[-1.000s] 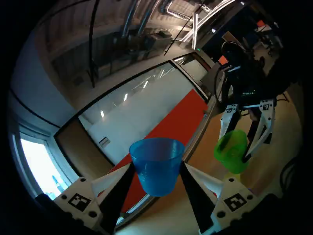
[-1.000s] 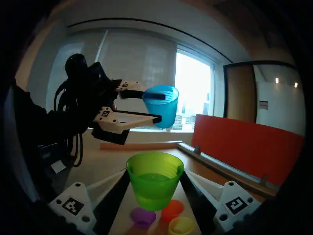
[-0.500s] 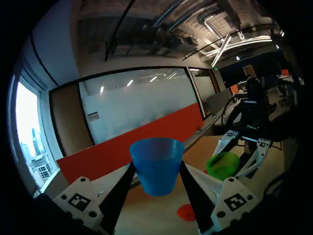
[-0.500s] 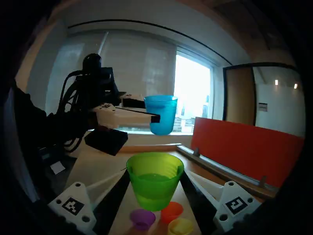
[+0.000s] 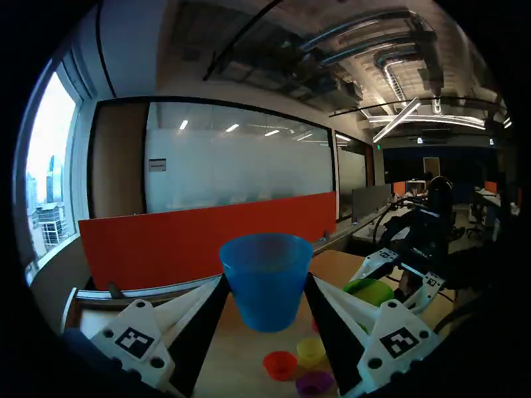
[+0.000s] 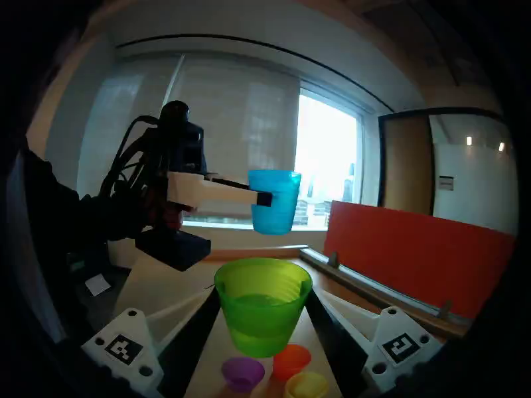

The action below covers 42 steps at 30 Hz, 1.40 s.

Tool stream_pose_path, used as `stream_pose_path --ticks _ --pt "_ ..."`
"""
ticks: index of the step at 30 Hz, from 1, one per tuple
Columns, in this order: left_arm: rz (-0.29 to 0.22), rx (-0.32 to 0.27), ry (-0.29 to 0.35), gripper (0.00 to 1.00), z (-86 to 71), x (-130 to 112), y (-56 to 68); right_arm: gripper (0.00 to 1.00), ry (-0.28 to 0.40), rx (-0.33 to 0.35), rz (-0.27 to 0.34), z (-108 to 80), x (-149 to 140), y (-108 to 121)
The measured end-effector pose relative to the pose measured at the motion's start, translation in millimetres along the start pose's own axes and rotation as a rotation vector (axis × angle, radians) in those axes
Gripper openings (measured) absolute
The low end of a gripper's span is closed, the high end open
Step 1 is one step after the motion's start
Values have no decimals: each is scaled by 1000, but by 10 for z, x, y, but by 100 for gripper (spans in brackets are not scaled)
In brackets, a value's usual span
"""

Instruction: Pour water

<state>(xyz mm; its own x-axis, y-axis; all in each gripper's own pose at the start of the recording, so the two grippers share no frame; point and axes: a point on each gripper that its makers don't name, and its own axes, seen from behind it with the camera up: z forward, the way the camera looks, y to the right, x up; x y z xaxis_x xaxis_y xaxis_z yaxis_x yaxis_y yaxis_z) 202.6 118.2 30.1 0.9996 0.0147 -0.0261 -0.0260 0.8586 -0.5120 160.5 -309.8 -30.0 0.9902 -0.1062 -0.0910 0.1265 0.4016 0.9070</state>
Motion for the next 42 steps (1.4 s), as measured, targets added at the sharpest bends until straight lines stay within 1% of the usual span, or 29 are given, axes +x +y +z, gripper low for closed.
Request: stream_pose_path --ticks 3,8,11,17,24,29,32,36,42 --pt "11 -2 -15 81 -18 -30 6 89 -1 -1 2 3 13 6" --pt "14 -7 -46 81 -38 -113 15 90 -4 0 13 13 27 -5" --pt "18 -2 -69 81 -61 -183 -14 90 -10 5 20 11 21 -29" --pt "18 3 -131 81 -121 -390 -50 90 -40 5 28 -5 -16 -58" --pt "37 0 -203 81 -212 -631 -49 90 -78 11 50 -69 -75 -68" --pt "41 -4 -253 81 -276 -821 -54 90 -103 12 56 -128 -126 -70" --pt "47 -9 -284 81 -306 -950 -47 90 -121 16 59 -159 -166 -78" --pt "69 -7 -316 81 -339 -1074 -37 90 -145 21 59 -196 -230 -90" --pt "87 -25 -352 82 -383 -1239 30 90 -166 23 61 -236 -278 -94"
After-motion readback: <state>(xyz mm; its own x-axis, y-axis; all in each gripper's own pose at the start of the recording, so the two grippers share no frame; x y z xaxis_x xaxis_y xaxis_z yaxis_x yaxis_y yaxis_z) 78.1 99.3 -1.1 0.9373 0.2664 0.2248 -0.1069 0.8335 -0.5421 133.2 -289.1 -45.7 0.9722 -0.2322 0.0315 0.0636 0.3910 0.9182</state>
